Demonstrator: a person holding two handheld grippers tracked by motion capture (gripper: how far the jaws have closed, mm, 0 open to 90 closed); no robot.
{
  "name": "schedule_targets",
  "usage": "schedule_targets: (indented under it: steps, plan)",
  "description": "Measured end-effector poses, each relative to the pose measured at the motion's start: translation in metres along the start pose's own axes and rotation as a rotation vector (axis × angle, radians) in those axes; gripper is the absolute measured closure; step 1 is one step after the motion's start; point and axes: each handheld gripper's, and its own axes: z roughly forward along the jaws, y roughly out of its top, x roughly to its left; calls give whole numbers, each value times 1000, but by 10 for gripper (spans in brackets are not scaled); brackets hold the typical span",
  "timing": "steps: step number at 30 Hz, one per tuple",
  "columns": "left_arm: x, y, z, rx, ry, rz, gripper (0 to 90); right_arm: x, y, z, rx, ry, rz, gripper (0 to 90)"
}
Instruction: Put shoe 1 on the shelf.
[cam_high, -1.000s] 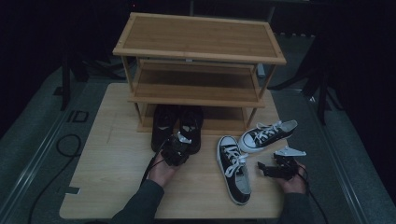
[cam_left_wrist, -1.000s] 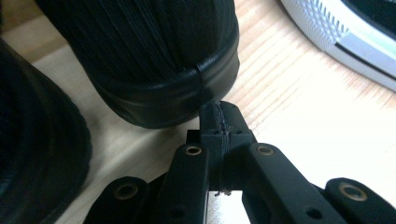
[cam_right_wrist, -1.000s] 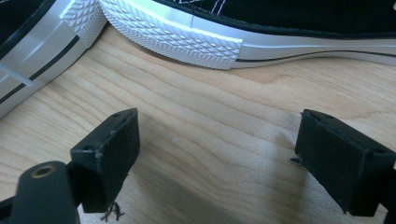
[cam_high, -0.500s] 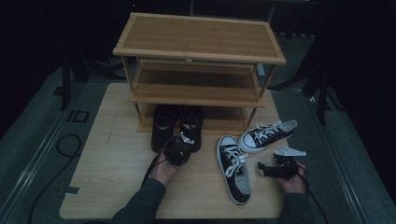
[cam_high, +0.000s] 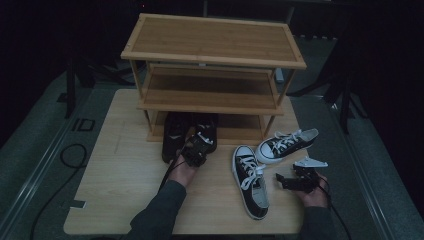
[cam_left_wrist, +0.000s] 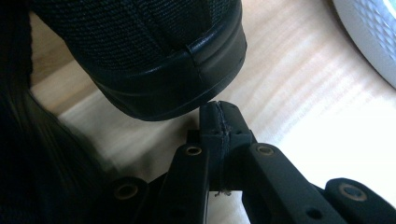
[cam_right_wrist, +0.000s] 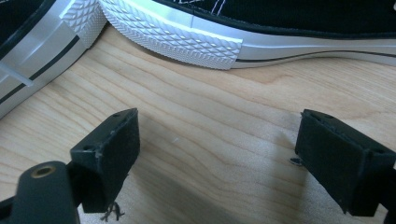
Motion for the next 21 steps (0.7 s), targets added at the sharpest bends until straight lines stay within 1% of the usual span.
schedule_targets:
  steps: [1,4,8,9,14,19,21]
  plan:
    - [1,1,1,3,3,-4,894,0,0,0,0,0,0,139]
    - [4,5,3,11,25,-35,894,0,0,0,0,0,0,139]
    - [8,7,5,18,39,-54,894,0,0,0,0,1,0,139]
    - [9,7,6,17,37,-53,894,0,0,0,0,0,0,139]
    - [11,12,9,25,54,-57,894,0,0,0,0,1,0,139]
    - [12,14,11,21,51,-54,891,0,0,0,0,1,0,139]
    - [11,13,10,14,53,-46,883,0,0,0,0,1,0,139]
